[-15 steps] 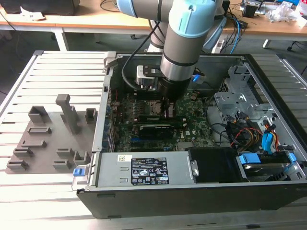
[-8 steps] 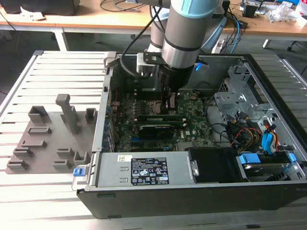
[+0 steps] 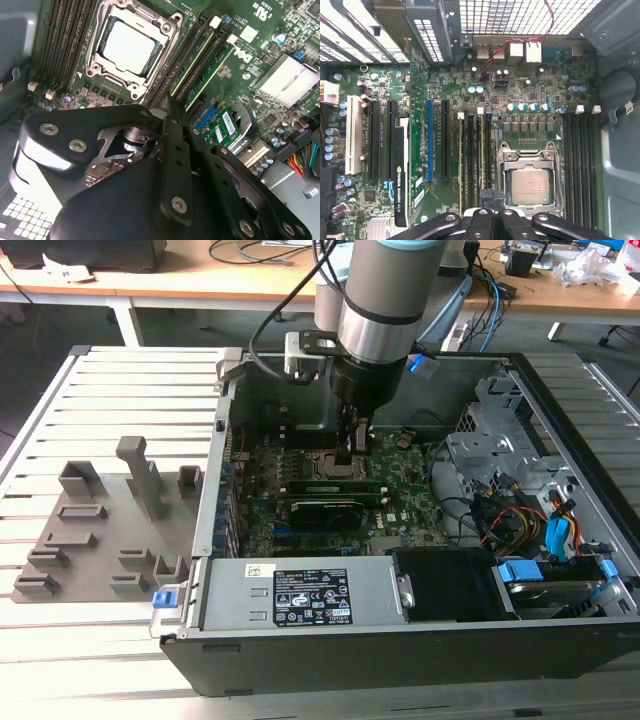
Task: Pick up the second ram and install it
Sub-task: 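Insert the second ram into the second slot, then press down the second ram until it locks into place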
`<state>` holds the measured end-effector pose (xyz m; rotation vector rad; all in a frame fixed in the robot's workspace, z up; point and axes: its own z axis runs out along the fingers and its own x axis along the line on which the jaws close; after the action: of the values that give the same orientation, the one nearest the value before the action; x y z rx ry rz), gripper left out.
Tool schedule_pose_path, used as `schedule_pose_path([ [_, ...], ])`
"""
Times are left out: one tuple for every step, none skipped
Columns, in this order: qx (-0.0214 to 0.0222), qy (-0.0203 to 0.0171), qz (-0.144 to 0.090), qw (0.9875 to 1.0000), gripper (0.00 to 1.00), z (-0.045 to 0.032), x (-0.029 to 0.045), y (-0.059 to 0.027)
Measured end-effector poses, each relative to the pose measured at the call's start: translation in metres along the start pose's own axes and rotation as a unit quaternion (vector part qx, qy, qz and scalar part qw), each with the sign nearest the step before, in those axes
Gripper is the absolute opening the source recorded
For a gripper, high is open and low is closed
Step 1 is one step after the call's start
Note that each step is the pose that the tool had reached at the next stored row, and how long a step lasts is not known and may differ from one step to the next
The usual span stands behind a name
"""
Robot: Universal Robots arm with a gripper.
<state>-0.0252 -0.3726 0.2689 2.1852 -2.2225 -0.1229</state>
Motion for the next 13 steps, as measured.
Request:
schedule_pose_path([
  [0.0,0.0,0.0,1.0,0.11,0.0,0.0,0.0],
  [0.0,0.0,0.0,1.0,0.11,-0.0001,0.0,0.0],
  [0.0,0.0,0.0,1.0,0.11,-0.0001,0.0,0.0],
  [0.0,0.0,0.0,1.0,0.11,-0.0001,0.0,-0.0002],
  [0.0,0.0001,0.0,1.0,0.11,-0.0002,0.0,-0.0008],
  [-0.0001,0.0001,0.0,1.0,0.11,-0.0003,0.0,-0.0023],
  [-0.0001,0.0001,0.0,1.0,0.11,-0.0005,-0.0001,-0.0053],
  [-0.0021,0.0001,0.0,1.0,0.11,-0.0002,-0.0004,-0.0219],
  [-0.0046,0.0001,0.0,1.0,0.11,0.0015,-0.0004,-0.0328],
  [-0.0058,0.0001,0.0,1.0,0.11,0.0039,-0.0004,-0.0406],
  [-0.0062,0.0002,0.0,1.0,0.11,0.0056,-0.0004,-0.0438],
  [-0.0064,0.0001,0.0,1.0,0.11,0.0073,-0.0004,-0.0461],
  [-0.0064,0.0001,0.0,1.0,0.11,0.009,-0.0004,-0.0474],
])
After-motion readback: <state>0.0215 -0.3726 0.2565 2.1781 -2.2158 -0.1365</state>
